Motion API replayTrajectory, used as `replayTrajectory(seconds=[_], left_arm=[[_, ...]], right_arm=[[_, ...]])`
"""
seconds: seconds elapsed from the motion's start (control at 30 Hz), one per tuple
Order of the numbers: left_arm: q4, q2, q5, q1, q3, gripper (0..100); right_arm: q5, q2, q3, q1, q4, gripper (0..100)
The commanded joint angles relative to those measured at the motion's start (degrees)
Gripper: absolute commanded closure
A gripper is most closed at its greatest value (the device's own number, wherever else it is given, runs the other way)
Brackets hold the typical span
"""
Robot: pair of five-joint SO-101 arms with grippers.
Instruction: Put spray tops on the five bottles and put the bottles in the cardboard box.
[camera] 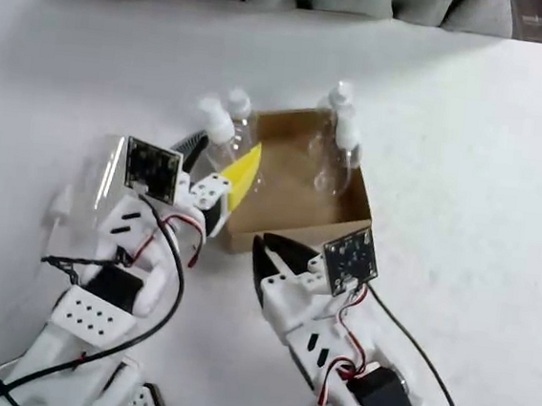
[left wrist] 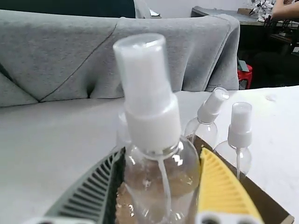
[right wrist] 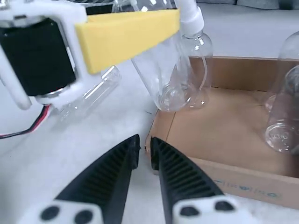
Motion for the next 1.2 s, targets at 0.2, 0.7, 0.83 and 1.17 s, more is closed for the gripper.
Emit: replayTrajectory(seconds=[0.2, 0.7, 0.83, 1.17], left_arm=[[-2.1, 10.4, 0.1, -1.5, -5.8, 98], [-12.2, 22.5, 0.1, -3.3, -5.7, 98], [-14.0, 25.0, 0.1, -3.3, -5.8, 98], [-14.9, 28.5, 0.0, -3.3, -5.5, 98]], right_arm=[[0.7, -0.2, -3.3, 0.4, 0.2, 98.1], [0.7, -0.2, -3.3, 0.4, 0.3, 98.1], [0.7, -0.2, -3.3, 0.4, 0.3, 98.1], [0.7, -0.2, -3.3, 0.4, 0.3, 98.1]])
